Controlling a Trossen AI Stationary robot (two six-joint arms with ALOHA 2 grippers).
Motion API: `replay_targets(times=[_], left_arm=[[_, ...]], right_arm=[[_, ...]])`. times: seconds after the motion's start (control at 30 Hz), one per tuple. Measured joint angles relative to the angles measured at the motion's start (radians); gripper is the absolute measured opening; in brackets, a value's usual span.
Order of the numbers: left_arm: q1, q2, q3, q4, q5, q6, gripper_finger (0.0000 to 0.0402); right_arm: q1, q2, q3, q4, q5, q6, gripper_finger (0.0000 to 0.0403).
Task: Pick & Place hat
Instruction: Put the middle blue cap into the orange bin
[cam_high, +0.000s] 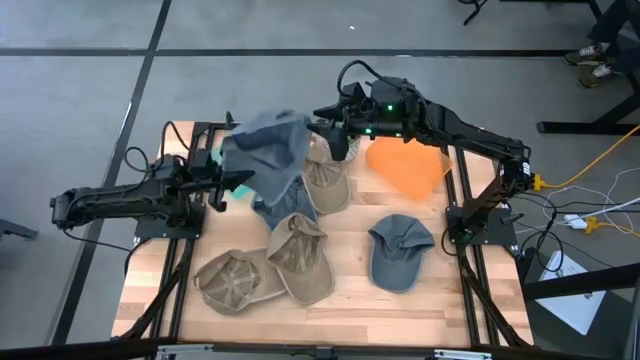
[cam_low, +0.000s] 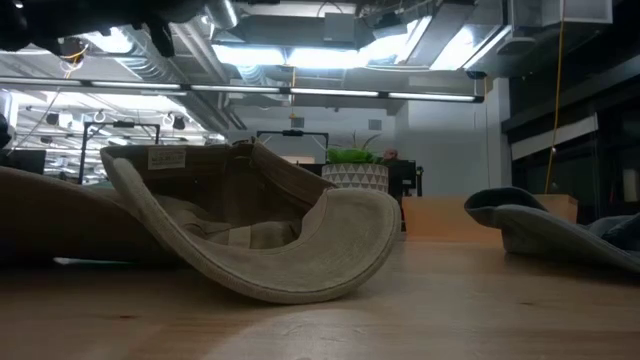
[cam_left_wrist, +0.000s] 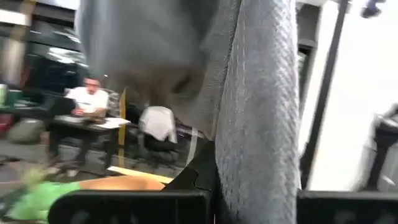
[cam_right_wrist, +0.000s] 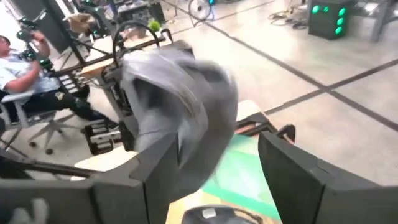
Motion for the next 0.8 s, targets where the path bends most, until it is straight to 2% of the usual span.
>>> replay_targets(times=[0.2,0.43,0.67,0.8], left_arm=[[0.0,-0.066,0.0,-0.064,0.111,-0.003,0.0006],[0.0,-0.112,0.0,-0.094,0.097,-0.008,0.0006],[0.0,-0.11,0.0,-0.106,0.091,0.005,0.0006],[0.0,-0.11,0.0,-0.046,0.173,0.009,0.0006]], right_arm=[[-0.058,-0.002,0.0,0.0,-0.177,0.059,0.0208],[-0.107,-0.002,0.0,-0.001,-0.324,0.146,0.0208],[-0.096,0.001,0.0,-0.009,-0.344,0.207,0.0208],[-0.103,0.026,0.0,-0.048,-0.371,0.281,0.0207]])
